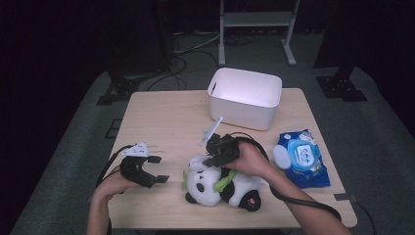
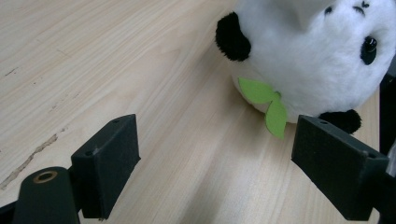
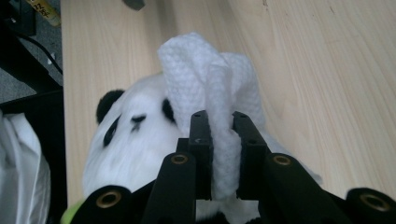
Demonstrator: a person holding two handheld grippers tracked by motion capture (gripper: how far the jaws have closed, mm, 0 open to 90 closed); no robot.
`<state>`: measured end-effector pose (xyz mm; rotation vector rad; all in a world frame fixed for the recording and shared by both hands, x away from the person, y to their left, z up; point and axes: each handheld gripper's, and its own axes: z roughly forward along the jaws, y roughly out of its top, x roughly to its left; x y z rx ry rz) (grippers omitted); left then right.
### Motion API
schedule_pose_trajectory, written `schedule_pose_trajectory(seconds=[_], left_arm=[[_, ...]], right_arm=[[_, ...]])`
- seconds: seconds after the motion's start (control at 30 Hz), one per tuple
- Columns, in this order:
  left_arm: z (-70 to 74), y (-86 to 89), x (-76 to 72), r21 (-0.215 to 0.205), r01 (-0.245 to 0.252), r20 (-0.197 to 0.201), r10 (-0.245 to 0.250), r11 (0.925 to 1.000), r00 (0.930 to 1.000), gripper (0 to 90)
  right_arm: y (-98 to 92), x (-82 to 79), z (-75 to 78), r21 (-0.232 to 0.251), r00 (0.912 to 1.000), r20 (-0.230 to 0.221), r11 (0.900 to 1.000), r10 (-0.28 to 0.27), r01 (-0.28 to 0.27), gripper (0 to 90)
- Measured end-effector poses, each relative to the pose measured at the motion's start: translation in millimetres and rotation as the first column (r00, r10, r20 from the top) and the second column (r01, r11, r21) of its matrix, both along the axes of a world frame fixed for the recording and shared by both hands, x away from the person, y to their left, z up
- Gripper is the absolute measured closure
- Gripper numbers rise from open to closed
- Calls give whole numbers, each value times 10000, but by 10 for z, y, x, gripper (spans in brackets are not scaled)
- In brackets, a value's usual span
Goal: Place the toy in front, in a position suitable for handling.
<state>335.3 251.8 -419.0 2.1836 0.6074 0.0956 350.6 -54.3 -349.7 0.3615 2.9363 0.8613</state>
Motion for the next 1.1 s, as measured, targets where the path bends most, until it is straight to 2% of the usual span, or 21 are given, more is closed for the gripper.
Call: schedule_pose_trajectory(seconds=[0.17,0.3,0.53,0.73,0.93,1.1], left_arm=[[5,12,3,20,-25,63,25,10000,10000,137],[19,7,-2,-20,-2,97,2,10000,10000,137],[43,-5,-13,-24,74,187,-74,10000,9998,137],[43,-8,-12,-30,71,193,-70,10000,9998,137],[58,5,-16,-22,46,260,-45,10000,9997,137],[63,5,-18,-37,45,264,-44,10000,9996,137]], right_arm=[[-211,-170,68,45,9997,226,10000,-45,44,792],[-247,-284,88,200,9998,206,9998,75,-79,792],[6,-403,25,38,9974,317,9979,642,-644,791],[250,-385,14,97,9934,393,9940,1082,-1086,791],[515,-405,-88,-238,9873,333,9877,1555,-1548,789],[613,-491,-188,-742,9805,371,9790,1930,-1899,790]])
